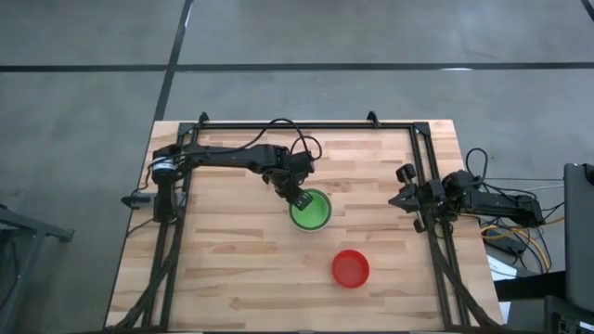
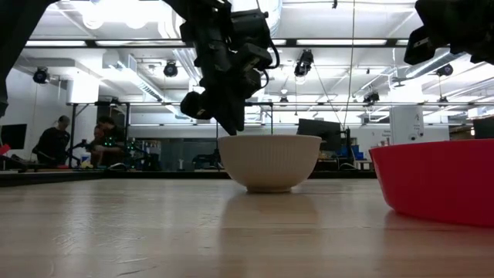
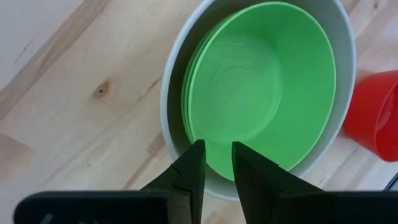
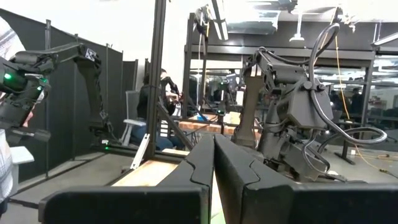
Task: Nest bowls inside each other
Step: Stack the red bowl on the green bowl
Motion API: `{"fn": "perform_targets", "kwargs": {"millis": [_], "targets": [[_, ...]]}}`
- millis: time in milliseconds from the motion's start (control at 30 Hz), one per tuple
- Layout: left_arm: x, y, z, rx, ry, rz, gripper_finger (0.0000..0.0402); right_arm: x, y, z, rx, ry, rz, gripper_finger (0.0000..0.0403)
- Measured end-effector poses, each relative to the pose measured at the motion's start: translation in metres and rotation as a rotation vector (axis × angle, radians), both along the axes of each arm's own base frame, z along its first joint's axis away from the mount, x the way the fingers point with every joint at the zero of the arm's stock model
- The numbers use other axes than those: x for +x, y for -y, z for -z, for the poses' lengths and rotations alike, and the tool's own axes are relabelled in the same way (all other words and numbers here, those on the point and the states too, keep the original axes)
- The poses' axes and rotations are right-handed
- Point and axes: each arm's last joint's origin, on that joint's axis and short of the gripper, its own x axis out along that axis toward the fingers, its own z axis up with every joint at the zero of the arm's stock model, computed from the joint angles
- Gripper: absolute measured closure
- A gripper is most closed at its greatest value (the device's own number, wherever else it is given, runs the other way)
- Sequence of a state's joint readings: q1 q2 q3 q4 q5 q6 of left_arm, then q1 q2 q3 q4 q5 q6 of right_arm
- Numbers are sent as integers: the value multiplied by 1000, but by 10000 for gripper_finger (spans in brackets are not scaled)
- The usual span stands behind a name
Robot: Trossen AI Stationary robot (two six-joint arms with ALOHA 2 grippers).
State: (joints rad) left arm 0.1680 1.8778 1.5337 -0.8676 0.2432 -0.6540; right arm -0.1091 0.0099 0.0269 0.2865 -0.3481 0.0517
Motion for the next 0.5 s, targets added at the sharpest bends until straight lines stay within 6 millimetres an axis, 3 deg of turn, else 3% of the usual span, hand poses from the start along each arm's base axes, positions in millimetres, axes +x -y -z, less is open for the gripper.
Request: {"fn": "perform_targets", "kwargs": {"millis": [300, 500], "targets": [[0, 0, -3, 2, 9, 2, 319, 0, 0, 0, 0, 0, 0, 394], [-1, -1, -33, 70, 101, 14, 319, 0, 0, 0, 0, 0, 0, 394]]}}
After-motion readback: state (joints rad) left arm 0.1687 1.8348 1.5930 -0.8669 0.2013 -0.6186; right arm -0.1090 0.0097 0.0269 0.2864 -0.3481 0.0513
